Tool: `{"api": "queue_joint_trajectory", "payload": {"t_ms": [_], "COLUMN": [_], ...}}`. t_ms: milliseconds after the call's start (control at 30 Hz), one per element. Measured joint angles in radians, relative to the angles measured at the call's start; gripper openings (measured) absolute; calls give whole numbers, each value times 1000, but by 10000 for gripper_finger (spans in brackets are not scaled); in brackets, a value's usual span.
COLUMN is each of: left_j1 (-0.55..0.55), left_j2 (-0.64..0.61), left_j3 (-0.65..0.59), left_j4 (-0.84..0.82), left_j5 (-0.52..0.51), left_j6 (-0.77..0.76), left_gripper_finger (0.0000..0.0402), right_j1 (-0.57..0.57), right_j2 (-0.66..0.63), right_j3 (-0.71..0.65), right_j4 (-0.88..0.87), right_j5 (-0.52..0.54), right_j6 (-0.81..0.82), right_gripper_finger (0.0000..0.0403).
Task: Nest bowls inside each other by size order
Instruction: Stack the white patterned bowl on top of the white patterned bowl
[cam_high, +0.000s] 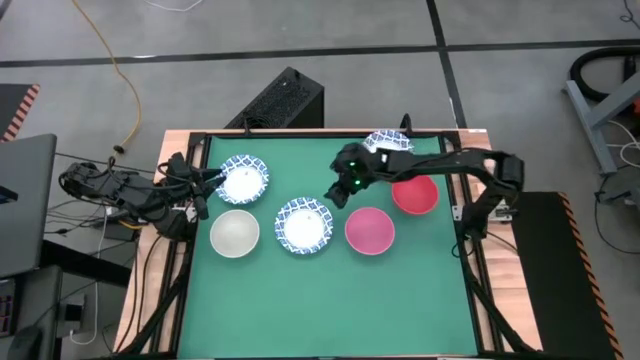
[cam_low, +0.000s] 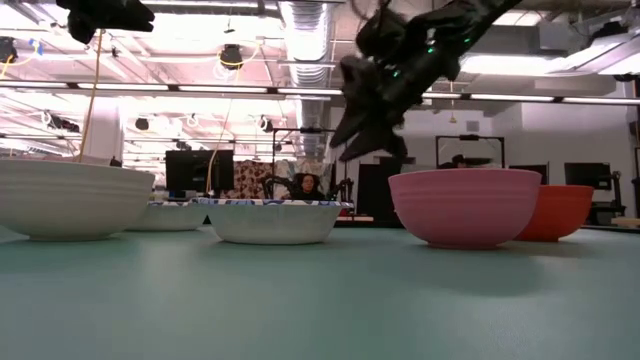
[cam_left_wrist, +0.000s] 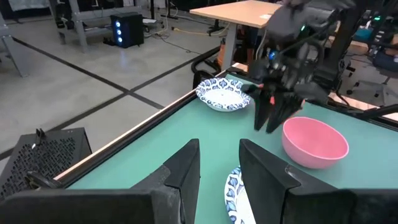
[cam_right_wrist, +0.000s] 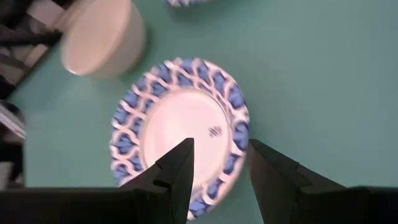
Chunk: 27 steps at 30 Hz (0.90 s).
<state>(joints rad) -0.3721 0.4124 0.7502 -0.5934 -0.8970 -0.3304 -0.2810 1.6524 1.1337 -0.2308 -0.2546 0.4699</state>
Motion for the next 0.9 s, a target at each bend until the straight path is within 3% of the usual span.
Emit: {"api": "queue_joint_trajectory", "payload": {"t_ms": [367, 900], "left_j1": [0, 0], "left_j2": [0, 0], "left_j3": [0, 0], "left_j4": [-3, -4], "left_j5": [1, 0], "left_j6": [-6, -6], "left_gripper_finger": [102, 102], "right_j1": [10, 47], "right_j2": [163, 220], "right_j3": [49, 49], "right_j4": [-31, -12], "right_j5": [-6, 14], "right_j6": [-1, -7], "right_gripper_finger": [171, 172]}}
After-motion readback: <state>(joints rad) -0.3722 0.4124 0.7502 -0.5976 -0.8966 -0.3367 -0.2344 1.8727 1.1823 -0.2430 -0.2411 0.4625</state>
